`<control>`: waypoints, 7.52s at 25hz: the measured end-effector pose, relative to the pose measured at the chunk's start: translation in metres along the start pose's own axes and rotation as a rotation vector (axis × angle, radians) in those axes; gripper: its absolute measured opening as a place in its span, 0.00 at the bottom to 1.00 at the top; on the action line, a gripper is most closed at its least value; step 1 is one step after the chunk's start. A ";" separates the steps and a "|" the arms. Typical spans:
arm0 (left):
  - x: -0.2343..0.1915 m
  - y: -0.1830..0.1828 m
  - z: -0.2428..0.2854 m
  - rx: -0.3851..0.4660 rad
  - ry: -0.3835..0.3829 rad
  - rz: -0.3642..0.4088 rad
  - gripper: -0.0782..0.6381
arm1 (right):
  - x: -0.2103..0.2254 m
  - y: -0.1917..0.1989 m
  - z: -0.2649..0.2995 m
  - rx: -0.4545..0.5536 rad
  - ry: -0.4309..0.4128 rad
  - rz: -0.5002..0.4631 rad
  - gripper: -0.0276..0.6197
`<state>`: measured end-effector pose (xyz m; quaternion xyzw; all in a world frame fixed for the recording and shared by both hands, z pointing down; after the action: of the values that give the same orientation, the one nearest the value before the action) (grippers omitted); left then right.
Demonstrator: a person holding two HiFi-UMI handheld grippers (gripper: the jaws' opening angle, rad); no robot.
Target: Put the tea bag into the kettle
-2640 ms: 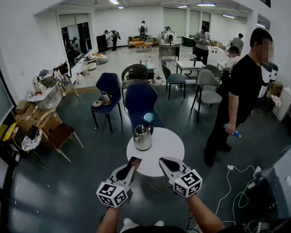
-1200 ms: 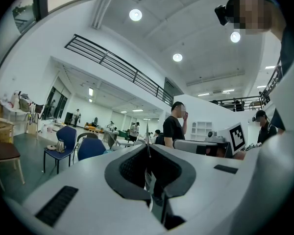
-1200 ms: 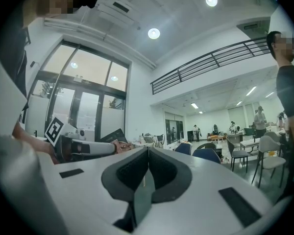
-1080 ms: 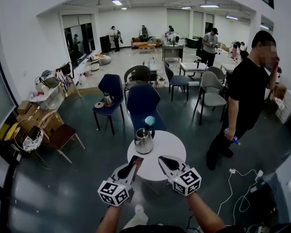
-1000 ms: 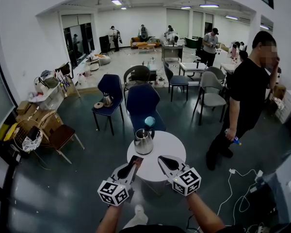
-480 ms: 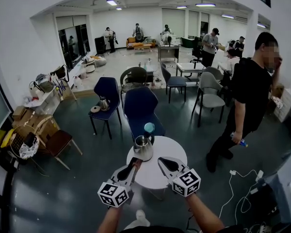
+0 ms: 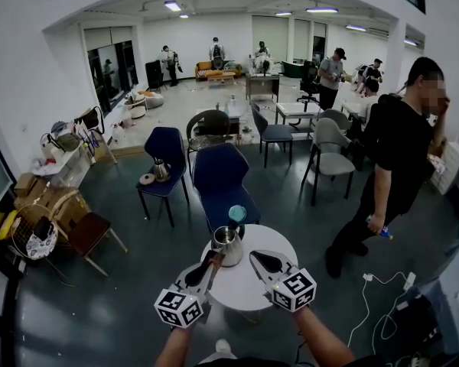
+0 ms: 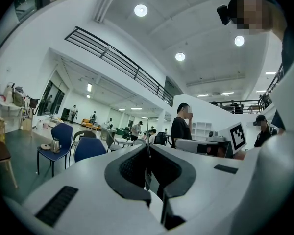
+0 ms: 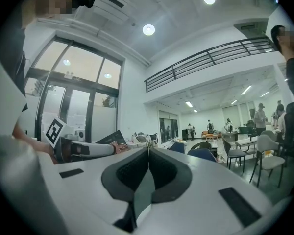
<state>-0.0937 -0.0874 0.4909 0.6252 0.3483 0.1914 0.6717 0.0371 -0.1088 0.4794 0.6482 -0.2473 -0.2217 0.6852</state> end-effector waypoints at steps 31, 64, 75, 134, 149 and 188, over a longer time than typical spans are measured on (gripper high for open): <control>-0.159 -0.016 0.020 -0.033 0.103 -0.046 0.14 | -0.007 0.010 0.153 -0.057 0.098 -0.016 0.07; -0.203 0.048 0.201 -0.244 0.052 -0.034 0.14 | 0.152 0.022 0.186 -0.103 0.074 0.002 0.07; -0.233 0.098 0.255 -0.432 0.021 0.002 0.14 | 0.211 0.041 0.198 -0.138 0.053 0.027 0.07; -0.281 0.186 0.296 -0.819 0.027 0.204 0.19 | 0.256 0.082 0.230 -0.207 0.026 0.088 0.07; -0.249 0.095 0.260 -0.517 0.020 0.081 0.13 | 0.209 0.057 0.219 -0.167 0.016 0.047 0.07; -0.188 -0.015 0.044 -0.137 0.114 0.042 0.13 | 0.005 0.012 0.198 -0.050 0.056 -0.031 0.07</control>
<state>-0.1942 -0.2506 0.5180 0.5729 0.3586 0.2640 0.6881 -0.0837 -0.2655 0.4992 0.6404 -0.2123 -0.2199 0.7046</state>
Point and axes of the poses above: the fingertips, and each gripper's own axes: z forward along the fingers, x to its right, y out of its underside, the point moved 2 cm from there along -z, backward along the fingers, and after that the axes turned 8 degrees about y, right-handed, at the moved point
